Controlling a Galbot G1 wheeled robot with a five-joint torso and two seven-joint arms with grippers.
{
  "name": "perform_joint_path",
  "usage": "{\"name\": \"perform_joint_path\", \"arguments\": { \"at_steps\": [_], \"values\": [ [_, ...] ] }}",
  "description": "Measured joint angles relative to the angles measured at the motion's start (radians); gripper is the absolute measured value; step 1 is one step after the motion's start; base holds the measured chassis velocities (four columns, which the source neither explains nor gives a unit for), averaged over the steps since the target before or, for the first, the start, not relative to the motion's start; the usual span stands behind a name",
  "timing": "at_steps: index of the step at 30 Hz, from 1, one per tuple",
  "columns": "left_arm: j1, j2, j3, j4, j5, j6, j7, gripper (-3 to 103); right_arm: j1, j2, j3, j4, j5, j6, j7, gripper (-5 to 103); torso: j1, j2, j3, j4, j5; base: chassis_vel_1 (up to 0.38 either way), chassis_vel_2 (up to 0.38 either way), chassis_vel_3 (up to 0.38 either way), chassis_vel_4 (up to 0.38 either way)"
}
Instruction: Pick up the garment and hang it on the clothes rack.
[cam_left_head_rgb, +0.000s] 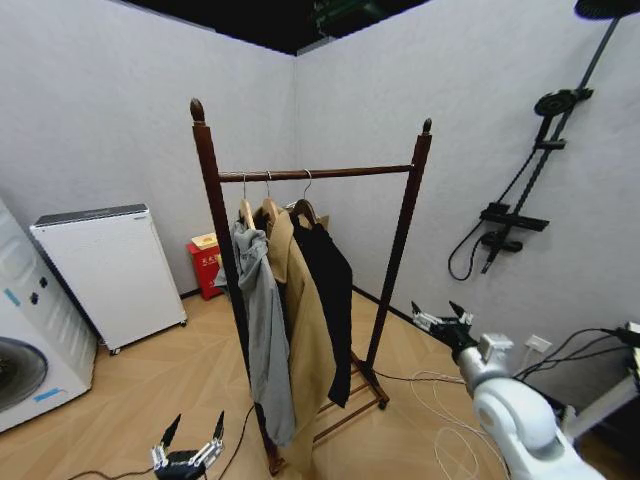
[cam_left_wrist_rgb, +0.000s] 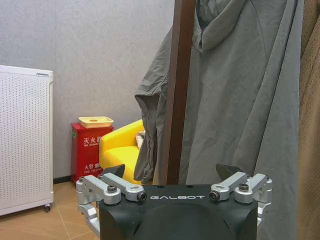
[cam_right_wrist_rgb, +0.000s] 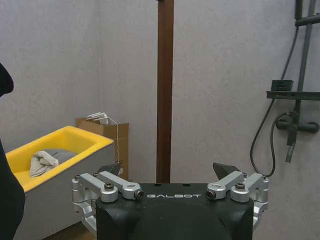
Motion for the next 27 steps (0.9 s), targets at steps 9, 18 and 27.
{"name": "perform_joint_path", "arguments": {
  "at_steps": [9,18,27],
  "values": [
    [0.000,0.000,0.000,0.000,0.000,0.000,0.000,100,-0.070,0.097,0.013,0.026,-0.066,0.054,-0.029,100,0.000,0.000,0.000,0.0002,-0.0002,0.000,0.000,0.000,0.000],
    [0.000,0.000,0.000,0.000,0.000,0.000,0.000,100,-0.083,0.114,0.018,0.047,-0.071,0.063,-0.027,100,0.000,0.000,0.000,0.0001,0.0000,0.000,0.000,0.000,0.000],
    [0.000,0.000,0.000,0.000,0.000,0.000,0.000,100,-0.096,0.129,0.016,0.067,-0.086,0.073,-0.024,100,0.000,0.000,0.000,0.0001,0.0000,0.000,0.000,0.000,0.000]
  ]
}}
